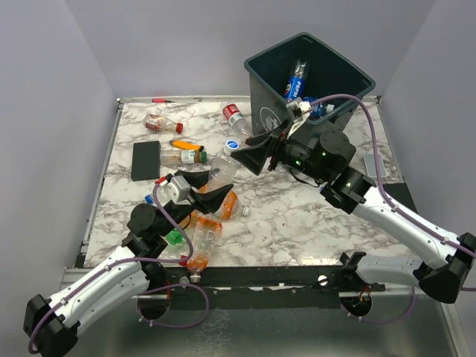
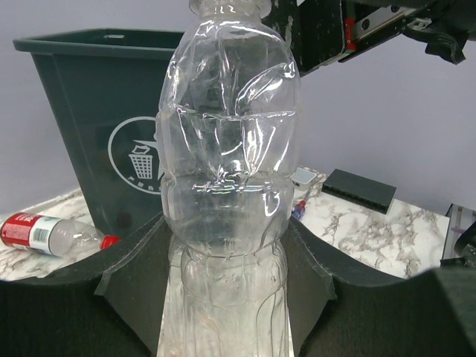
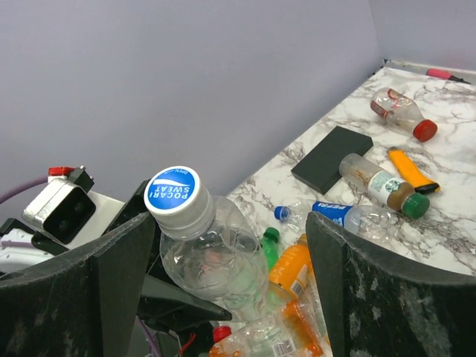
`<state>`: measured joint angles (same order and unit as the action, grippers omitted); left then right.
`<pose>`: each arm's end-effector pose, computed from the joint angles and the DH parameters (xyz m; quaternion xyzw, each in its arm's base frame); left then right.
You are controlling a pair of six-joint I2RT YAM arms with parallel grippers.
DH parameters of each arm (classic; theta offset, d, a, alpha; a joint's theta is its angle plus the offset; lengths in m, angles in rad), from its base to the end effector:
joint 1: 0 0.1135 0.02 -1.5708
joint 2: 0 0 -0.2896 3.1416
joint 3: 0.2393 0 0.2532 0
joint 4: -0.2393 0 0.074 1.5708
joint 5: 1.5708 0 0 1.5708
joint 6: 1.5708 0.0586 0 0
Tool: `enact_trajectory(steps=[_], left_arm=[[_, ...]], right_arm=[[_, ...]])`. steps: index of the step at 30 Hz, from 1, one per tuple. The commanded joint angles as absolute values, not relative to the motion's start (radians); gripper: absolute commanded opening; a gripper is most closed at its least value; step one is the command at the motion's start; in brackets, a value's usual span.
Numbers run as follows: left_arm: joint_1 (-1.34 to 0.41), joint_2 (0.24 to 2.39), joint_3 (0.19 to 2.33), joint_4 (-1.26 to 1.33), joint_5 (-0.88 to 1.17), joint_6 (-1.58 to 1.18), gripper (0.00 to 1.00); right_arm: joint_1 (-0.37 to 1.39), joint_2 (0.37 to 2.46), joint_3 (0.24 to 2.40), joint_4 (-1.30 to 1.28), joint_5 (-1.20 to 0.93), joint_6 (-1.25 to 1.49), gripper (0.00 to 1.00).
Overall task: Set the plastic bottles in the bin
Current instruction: Place the plastic bottle in the trash bin.
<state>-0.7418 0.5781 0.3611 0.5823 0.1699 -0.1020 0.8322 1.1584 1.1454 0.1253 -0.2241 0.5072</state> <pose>0.1066 -0.1111 0.3245 0.2440 0.5142 -0.3800 0.7291 0.1795 0.2165 0.4503 -0.1894 0.6399 0.5184 0.5347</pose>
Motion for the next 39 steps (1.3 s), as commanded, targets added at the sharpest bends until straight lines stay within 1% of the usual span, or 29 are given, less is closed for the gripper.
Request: enact_trajectory(steps=[1,4,7,9,12,13,17,19,20,22,23,24,25,27,28,29,31,33,36,39], left_arm=[[-0.747,0.58,0.35,0.617,0.14,-0.089,0.36],[-0.748,0.59,0.352,0.618,0.141,-0.091,0.36],[-0.749,0.598,0.353,0.62,0.144,-0.094,0.36],[-0.749,0.601,0.353,0.621,0.144,-0.094,0.36],[-0.75,0.603,0.352,0.621,0.143,-0.095,0.36],[-0.751,0.603,0.351,0.621,0.143,-0.095,0.36],[-0.754,0.6,0.35,0.621,0.141,-0.094,0.36],[-0.755,0.599,0.35,0.621,0.14,-0.092,0.36],[-0.756,0.6,0.35,0.622,0.141,-0.092,0.36],[-0.758,0.599,0.35,0.621,0.14,-0.092,0.36],[-0.757,0.599,0.348,0.621,0.138,-0.09,0.36],[-0.757,0.599,0.348,0.621,0.135,-0.089,0.36],[-0.758,0.597,0.346,0.621,0.131,-0.09,0.38],[-0.759,0.596,0.347,0.621,0.121,-0.092,0.45],[-0.759,0.595,0.346,0.621,0.116,-0.092,0.52],[-0.76,0.594,0.345,0.62,0.113,-0.095,0.61],[-0.76,0.589,0.345,0.617,0.106,-0.098,0.83],[-0.759,0.581,0.345,0.614,0.088,-0.105,0.98],[-0.759,0.568,0.345,0.608,0.041,-0.114,0.99],[-0.759,0.544,0.344,0.602,-0.037,-0.124,0.99]], right_arm=[[0.838,1.19,1.189,0.124,-0.308,0.509,0.86],[0.843,1.213,1.221,0.087,-0.325,0.489,0.85],[0.85,1.233,1.246,0.046,-0.288,0.475,0.82],[0.85,1.242,1.247,0.047,-0.279,0.473,0.76],[0.85,1.263,1.253,0.05,-0.284,0.472,0.63],[0.851,1.272,1.258,0.046,-0.285,0.473,0.62],[0.851,1.3,1.275,0.026,-0.282,0.478,0.65],[0.852,1.305,1.273,0.029,-0.275,0.481,0.63],[0.852,1.305,1.273,0.03,-0.274,0.482,0.58],[0.851,1.306,1.269,0.038,-0.276,0.482,0.39],[0.852,1.307,1.269,0.042,-0.28,0.482,0.31],[0.852,1.307,1.267,0.045,-0.286,0.482,0.27],[0.852,1.306,1.266,0.048,-0.291,0.482,0.21],[0.853,1.301,1.261,0.052,-0.292,0.483,0.02],[0.853,1.295,1.256,0.057,-0.291,0.484,0.01],[0.853,1.29,1.25,0.062,-0.291,0.485,0.01],[0.853,1.276,1.24,0.068,-0.288,0.484,0.0],[0.853,1.258,1.237,0.063,-0.276,0.478,0.0],[0.853,1.219,1.282,-0.022,-0.22,0.422,0.0],[0.853,1.184,1.397,-0.158,-0.113,0.297,0.0]])
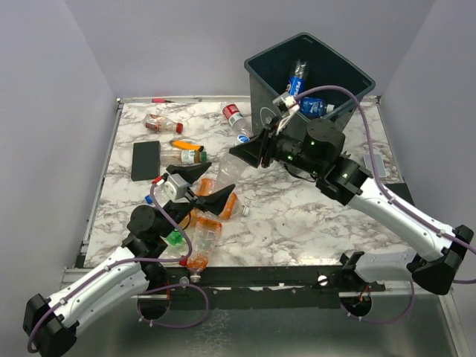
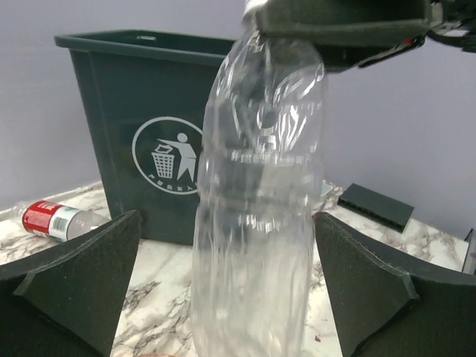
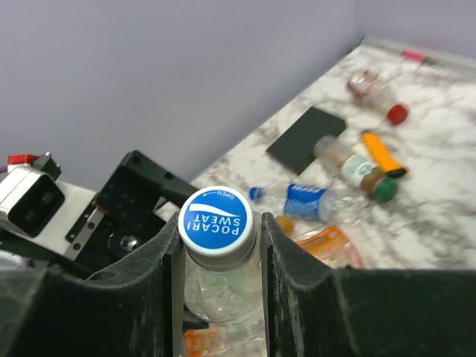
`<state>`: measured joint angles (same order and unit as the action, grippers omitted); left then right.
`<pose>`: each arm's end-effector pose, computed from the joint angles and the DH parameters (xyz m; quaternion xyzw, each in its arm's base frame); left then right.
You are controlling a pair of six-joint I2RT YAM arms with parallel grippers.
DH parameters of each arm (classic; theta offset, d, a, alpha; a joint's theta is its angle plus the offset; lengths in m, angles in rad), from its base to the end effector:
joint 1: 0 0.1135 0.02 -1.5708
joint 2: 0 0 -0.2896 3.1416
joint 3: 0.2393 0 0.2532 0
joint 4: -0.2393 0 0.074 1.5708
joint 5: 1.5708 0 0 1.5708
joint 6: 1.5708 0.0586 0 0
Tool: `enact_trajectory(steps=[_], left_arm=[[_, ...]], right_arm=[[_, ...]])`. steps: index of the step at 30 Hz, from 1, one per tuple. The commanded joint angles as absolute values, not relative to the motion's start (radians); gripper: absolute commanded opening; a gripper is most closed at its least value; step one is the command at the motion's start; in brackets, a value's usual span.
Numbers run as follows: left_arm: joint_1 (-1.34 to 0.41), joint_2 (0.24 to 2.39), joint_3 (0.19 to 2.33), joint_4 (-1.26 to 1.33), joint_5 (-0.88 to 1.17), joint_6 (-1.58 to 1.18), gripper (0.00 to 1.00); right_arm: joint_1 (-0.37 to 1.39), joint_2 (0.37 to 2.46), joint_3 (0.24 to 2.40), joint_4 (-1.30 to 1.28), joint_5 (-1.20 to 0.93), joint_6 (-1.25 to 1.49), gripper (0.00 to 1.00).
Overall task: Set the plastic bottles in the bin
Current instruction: Place the plastic bottle in the trash bin.
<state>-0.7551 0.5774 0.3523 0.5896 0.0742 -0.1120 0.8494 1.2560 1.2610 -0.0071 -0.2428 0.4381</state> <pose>0.1094 -0.1089 0.3224 0.2081 0.5281 -0.3648 0.7380 0.1921 0.2397 0.4498 -0.2272 0.6704 0.4894 0.5094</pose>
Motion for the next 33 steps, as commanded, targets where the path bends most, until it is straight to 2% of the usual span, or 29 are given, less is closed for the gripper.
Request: enact_trajectory(steps=[1,6,10,13,21,28,33], left_arm=[[-0.76,0.535,0.344,0.601,-0.067,-0.127,0.99],[-0.759,0.501,0.345,0.583,-0.188,-0.107,0.99],[-0.759,0.485,0.35,0.564,-0.267,-0.099,0.99],[-0.758,0.484,0.354,0.55,-0.317,-0.094,0.99],[-0.759,0.503,0.381,0.475,-0.452,-0.104,0.99],[-0.759,0.483,0.388,0.447,-0.521,-0.097,0.99],[-0.759,0.482,0.388,0.446,-0.508,-0.108,0.99]], right_arm=[[0.852,1.178,1.448,-0.21,-0.059,0.25,0.0],[0.851,1.143,1.637,-0.301,0.364,0.036,0.0],[0.851,1.097,1.614,-0.118,0.701,-0.193,0.0],[0.812,1.11,1.543,0.12,0.889,-0.375,0.0],[0.427,1.226,1.551,0.117,0.738,-0.07,0.0],[0.257,1.444,1.656,0.038,0.628,0.085,0.0],[0.23,1.55,1.701,-0.058,0.572,0.134,0.0]])
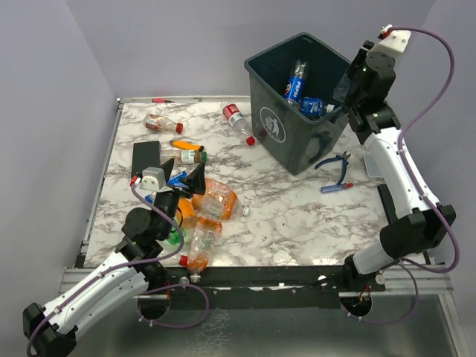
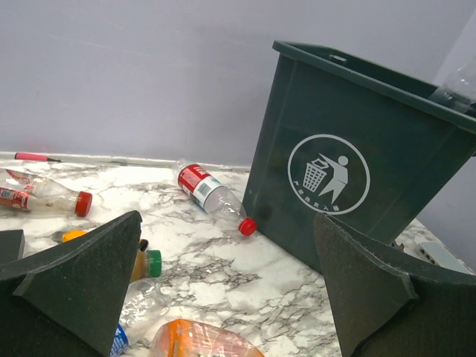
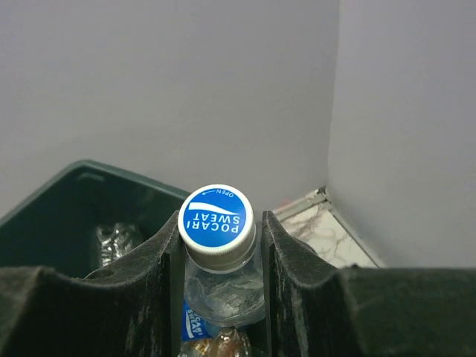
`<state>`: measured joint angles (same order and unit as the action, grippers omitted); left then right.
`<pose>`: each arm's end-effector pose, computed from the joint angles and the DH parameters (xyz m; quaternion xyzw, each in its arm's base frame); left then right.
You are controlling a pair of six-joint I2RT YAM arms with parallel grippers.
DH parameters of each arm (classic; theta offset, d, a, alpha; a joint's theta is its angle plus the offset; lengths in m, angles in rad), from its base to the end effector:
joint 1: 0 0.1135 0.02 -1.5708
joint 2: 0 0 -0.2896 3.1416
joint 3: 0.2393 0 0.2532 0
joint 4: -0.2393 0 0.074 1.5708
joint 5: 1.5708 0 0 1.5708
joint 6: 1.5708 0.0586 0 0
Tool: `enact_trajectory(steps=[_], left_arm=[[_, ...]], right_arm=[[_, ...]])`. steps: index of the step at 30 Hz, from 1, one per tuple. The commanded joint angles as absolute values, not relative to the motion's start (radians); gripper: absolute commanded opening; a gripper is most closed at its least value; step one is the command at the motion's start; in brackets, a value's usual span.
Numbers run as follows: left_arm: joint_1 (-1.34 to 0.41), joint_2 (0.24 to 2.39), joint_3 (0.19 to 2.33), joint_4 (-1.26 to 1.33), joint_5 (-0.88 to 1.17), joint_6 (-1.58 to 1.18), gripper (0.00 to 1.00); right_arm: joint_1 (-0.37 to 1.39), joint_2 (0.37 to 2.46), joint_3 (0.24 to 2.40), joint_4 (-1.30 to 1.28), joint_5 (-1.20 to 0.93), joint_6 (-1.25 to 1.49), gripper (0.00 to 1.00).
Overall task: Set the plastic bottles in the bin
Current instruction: Place the plastic bottle in the trash bin.
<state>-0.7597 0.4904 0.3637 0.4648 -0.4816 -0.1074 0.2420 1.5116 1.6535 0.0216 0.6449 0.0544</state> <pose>0.1165 -0.0732 0.3201 -0.0045 0.5941 -0.2078 0.7770 0.3551 0.0514 0.5165 0.1831 0.6336 -0.0960 0.7455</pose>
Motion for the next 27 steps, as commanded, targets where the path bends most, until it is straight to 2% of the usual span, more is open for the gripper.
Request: enact_trajectory(steps=[1,8,19,20,21,24,25,27], left_arm=[[-0.759,0.481,0.388,0.447,-0.505,-0.111,0.99],[-0.759,0.484,0.388,0.446,-0.493,-0.114,0.99],[-0.759,0.505,0.39,0.445,-0.482,-0.108,0.99],[-0.759,0.506,0.391,0.445,-0.484,-0.107,0.99],[-0.76,0.508,0.391,0.445,-0.487,-0.105,0.99],[-0.759,0.508,0.39,0.445,-0.491,-0.1,0.99],[-0.759,0.508,0.39,0.445,-0.492,-0.099,0.99],[-0.759,0.51,0.39,0.445,-0.494,-0.098,0.99]], right_arm=[[0.23,1.565,1.706,-0.079,0.56,0.147,0.0],[0.229,1.672,1.743,-0.255,0.434,0.255,0.0],[0.23,1.744,1.829,-0.39,0.094,0.34,0.02],[0.229,1.75,1.841,-0.402,0.066,0.34,0.06],[0.23,1.76,1.86,-0.42,0.035,0.338,0.14],[0.23,1.765,1.891,-0.446,0.006,0.349,0.55],[0.23,1.756,1.889,-0.44,0.006,0.356,0.66],[0.23,1.737,1.896,-0.44,0.006,0.369,0.77]])
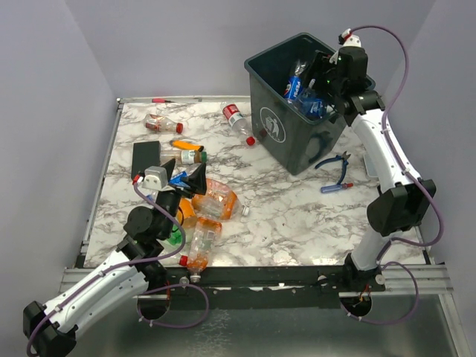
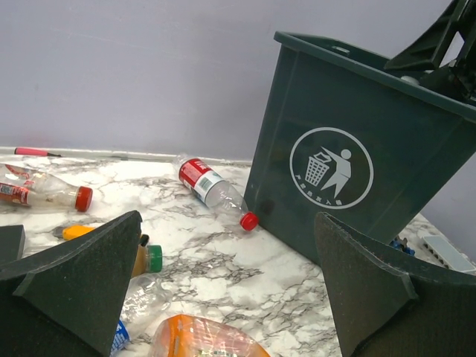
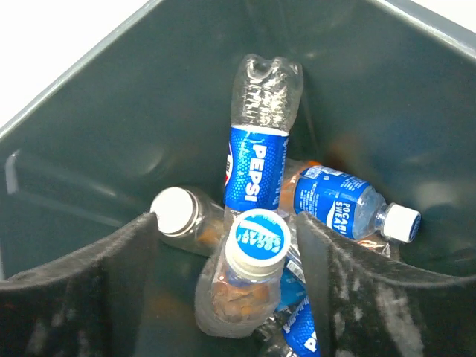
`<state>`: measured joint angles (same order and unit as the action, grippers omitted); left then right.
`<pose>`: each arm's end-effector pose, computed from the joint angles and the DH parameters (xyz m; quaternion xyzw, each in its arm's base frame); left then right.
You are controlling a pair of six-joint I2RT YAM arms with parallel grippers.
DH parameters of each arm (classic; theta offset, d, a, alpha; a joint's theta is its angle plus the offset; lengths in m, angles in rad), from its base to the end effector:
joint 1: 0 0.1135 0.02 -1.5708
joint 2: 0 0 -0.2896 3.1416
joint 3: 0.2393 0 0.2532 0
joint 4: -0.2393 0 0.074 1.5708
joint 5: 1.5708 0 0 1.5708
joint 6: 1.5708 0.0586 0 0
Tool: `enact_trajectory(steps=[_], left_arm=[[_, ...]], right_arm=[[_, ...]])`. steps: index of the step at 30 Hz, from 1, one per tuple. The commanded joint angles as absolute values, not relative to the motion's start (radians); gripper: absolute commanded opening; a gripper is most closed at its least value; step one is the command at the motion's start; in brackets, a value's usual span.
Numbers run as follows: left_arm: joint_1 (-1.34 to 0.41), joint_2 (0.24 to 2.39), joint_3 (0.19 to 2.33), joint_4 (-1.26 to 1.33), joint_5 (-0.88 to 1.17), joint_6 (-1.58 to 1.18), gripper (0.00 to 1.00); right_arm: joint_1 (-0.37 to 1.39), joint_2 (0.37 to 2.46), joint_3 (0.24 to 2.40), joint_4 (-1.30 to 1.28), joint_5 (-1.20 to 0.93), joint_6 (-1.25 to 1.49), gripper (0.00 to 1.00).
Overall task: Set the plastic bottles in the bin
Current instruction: Place the plastic bottle in the trash bin, then pick up the plastic bottle at the center of the board.
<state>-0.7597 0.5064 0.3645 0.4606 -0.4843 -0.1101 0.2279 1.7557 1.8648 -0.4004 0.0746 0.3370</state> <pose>0.1190 -0.0754 0.3180 -0.0026 0.6011 -0.2040 0.7727 0.4277 0.0947 0.4466 0.0659 0.7993 0.1375 0.5813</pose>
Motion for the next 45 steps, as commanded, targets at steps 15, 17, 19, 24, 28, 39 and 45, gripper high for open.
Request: enact_trajectory(steps=[15,17,19,24,28,39,45], left_arm=[[-0.759,0.545,0.394,0.431,-0.555,-0.077,0.99],[-0.758,0.551,0.399,0.419,-0.588,-0.069,0.99],[-0.76,0.561,0.408,0.4,-0.631,-0.061,0.99],[-0.755,0.663,0.491,0.282,-0.771,-0.077,0.99],[-0.688,0.821,0.641,0.093,-0.77,-0.207,0.99],[-0.33,1.259,0.992,-0.075,-0.504,-0.678,0.99],[-0.206,1.539,1.243,-0.214,-0.562,-0.931,0.99]], right_arm=[[0.405,1.31,1.768,-0.293,-0.308,0.35,0.86],[0.437,1.226,1.666,-0.257,-0.44,0.344,0.85],[0.448,1.141,1.542,-0.211,-0.544,0.361,0.85],[0.453,0.946,1.206,-0.167,-0.643,0.38,0.84],[0.454,0.843,0.955,-0.175,-0.638,0.387,0.83],[0.457,0.675,0.586,-0.032,-0.649,0.482,0.81],[0.46,0.609,0.512,-0.077,-0.605,0.486,0.81]])
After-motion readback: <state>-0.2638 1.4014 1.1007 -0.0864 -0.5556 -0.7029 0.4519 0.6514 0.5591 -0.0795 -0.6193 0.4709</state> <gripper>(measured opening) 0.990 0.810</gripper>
